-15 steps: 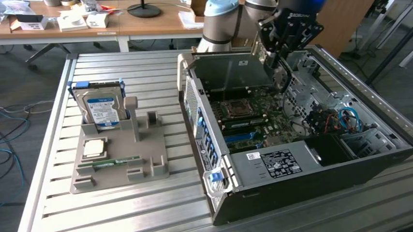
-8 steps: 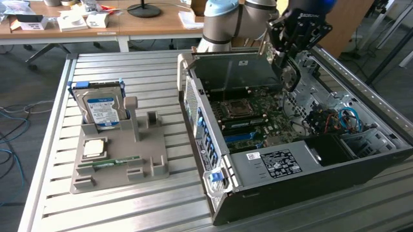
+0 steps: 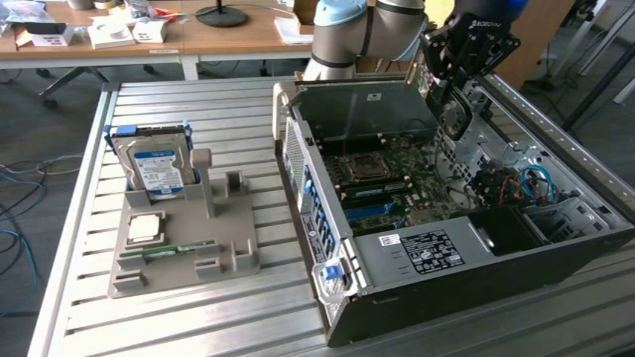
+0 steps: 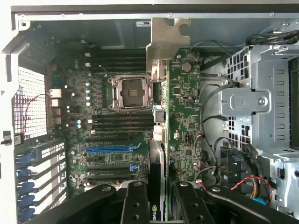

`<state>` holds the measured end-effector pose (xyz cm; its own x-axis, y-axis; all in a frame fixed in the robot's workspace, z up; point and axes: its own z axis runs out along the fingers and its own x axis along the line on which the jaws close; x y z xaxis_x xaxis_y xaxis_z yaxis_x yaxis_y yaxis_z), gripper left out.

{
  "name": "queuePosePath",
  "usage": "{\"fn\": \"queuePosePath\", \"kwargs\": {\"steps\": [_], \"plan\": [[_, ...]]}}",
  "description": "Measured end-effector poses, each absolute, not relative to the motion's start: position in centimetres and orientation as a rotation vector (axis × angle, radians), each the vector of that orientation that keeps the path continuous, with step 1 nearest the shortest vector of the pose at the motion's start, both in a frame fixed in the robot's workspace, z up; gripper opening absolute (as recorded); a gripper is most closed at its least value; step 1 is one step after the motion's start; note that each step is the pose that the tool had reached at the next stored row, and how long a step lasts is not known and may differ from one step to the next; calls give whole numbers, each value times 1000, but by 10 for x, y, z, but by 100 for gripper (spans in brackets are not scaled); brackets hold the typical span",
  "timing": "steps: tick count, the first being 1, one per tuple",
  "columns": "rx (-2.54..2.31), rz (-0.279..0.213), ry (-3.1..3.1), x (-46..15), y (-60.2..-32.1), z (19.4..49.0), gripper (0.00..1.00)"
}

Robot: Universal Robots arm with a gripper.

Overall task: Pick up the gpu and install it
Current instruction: 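Pick up the gpu and move the gpu toward the slot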

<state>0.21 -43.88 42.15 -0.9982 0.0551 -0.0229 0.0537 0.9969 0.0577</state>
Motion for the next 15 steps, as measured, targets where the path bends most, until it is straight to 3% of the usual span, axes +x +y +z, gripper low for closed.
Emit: {"fn": "queuePosePath", "kwargs": {"steps": [15], "plan": [[85,89,3115,12,-439,421,26]]}}
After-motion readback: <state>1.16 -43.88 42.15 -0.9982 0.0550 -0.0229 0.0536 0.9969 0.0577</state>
